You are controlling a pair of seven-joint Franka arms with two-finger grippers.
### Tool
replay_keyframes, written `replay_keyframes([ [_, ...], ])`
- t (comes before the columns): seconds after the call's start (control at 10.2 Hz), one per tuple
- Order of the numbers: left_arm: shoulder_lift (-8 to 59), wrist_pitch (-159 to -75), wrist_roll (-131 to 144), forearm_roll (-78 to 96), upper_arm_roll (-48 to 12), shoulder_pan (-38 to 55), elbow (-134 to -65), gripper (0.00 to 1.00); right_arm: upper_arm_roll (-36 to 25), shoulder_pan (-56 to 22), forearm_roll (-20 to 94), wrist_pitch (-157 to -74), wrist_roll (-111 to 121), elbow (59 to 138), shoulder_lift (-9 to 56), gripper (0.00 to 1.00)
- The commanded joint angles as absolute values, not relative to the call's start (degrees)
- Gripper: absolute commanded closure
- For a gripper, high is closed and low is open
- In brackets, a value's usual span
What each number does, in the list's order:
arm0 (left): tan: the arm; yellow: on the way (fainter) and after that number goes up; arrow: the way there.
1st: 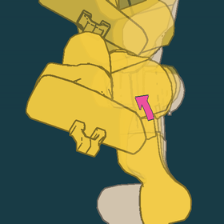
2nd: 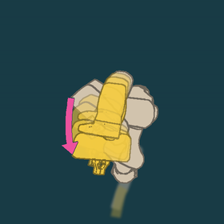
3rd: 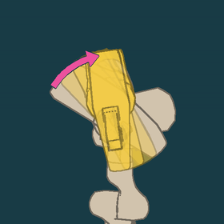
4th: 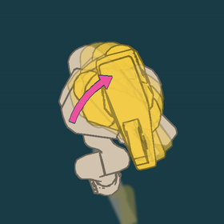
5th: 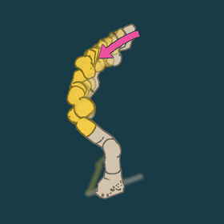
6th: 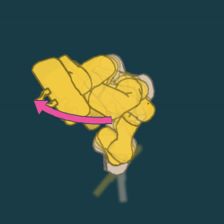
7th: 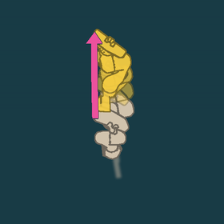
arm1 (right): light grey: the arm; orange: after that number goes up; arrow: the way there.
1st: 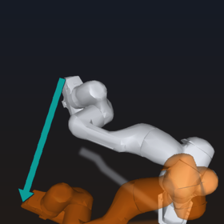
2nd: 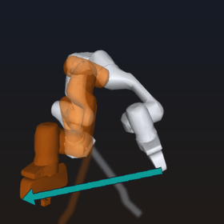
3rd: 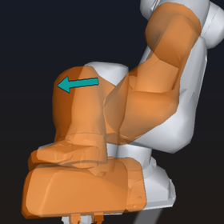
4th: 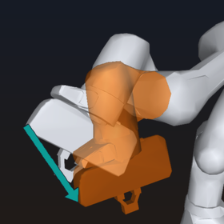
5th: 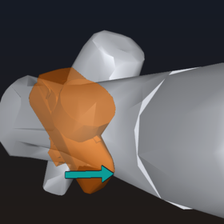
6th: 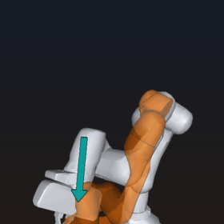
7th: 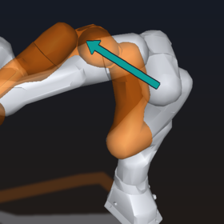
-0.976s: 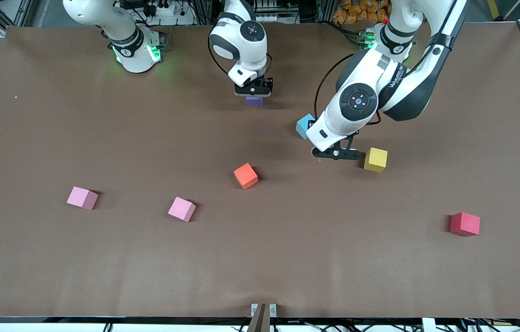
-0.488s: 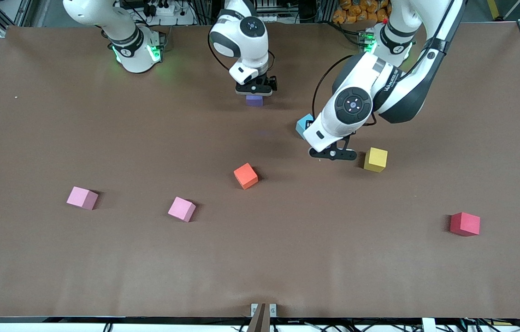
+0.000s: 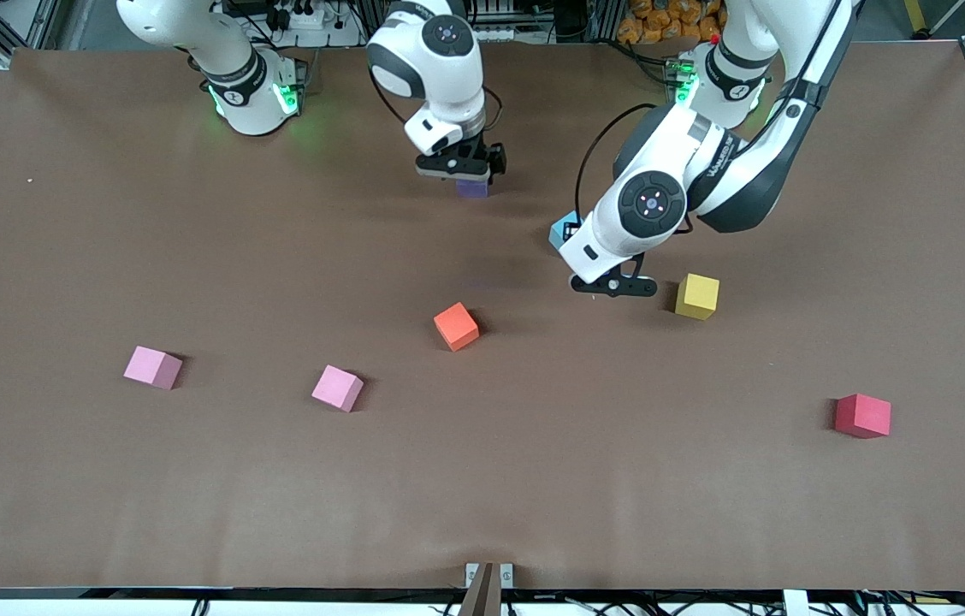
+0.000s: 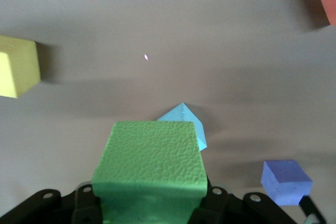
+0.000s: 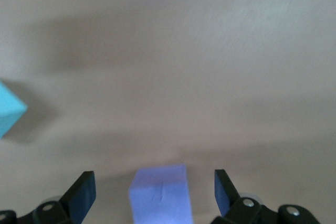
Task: Arrange blocks into number 1
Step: 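Set down the purple cube, open the right gripper and withdraw it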
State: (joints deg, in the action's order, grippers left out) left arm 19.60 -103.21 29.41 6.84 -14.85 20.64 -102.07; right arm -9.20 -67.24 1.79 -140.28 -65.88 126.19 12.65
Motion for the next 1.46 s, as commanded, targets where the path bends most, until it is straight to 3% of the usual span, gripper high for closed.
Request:
replay_keyframes([
  [0.0,21.9,-103.8,33.1,8.3,-14.9,22.5,-101.7,0.41,-16.0,-66.4,0.9,-139.2,-58.0,126.4,12.0,0.0],
  [0.2,23.9,-106.3,37.1,10.7,-14.9,25.0,-101.4,0.41,-20.6,-62.4,0.9,-139.3,-50.8,125.3,12.2,0.0],
  [0.59,28.0,-113.0,46.3,12.4,-14.9,32.3,-101.3,0.41,-20.7,-45.7,1.1,-138.8,-36.2,123.8,13.0,0.0],
  [0.78,30.6,-117.6,50.2,13.1,-14.9,36.4,-101.3,0.41,-20.7,-38.3,1.2,-134.5,-28.7,123.0,14.4,0.0],
  [1.37,33.0,-121.5,47.8,11.1,-14.9,44.2,-101.0,0.42,-20.7,-35.1,1.8,-130.5,-23.7,121.7,14.0,0.0],
])
